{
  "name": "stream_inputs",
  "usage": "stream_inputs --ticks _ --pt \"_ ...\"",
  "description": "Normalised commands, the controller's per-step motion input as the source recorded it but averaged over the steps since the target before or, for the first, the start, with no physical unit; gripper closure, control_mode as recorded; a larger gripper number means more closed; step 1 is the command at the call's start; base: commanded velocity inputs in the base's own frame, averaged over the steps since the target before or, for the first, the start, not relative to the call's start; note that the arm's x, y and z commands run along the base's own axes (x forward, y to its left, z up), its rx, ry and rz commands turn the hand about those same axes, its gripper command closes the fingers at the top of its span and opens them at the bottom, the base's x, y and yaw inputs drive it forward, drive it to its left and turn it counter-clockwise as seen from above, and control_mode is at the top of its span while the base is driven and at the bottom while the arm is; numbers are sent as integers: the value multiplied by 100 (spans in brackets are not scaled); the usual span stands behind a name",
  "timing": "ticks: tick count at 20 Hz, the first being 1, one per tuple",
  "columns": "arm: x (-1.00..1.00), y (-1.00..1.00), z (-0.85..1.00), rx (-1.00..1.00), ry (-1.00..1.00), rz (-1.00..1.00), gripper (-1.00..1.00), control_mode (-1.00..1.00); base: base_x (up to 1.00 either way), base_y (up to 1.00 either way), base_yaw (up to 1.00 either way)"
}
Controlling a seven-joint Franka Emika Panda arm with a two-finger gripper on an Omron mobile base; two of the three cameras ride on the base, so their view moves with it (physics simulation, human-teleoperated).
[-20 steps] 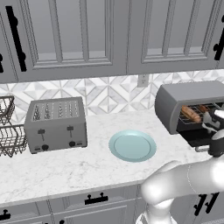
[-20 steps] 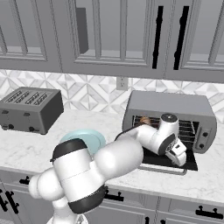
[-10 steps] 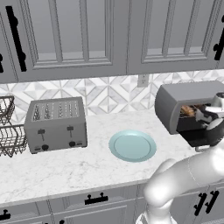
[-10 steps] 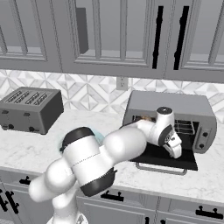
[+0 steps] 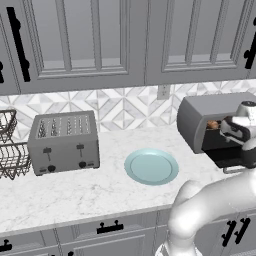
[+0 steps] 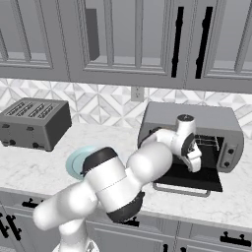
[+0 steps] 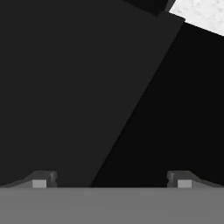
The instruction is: Pick up the kebab skewer and baguette bread, and place them inside the toaster oven. Close the toaster oven door and start by setting the timer.
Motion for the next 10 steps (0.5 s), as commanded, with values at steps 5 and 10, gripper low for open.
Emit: stream_inputs --ticks 5,10 --pt "-72 -4 5 4 0 0 -100 -100 0 0 0" --pt "-100 14 7 0 -4 2 -100 -100 0 0 0"
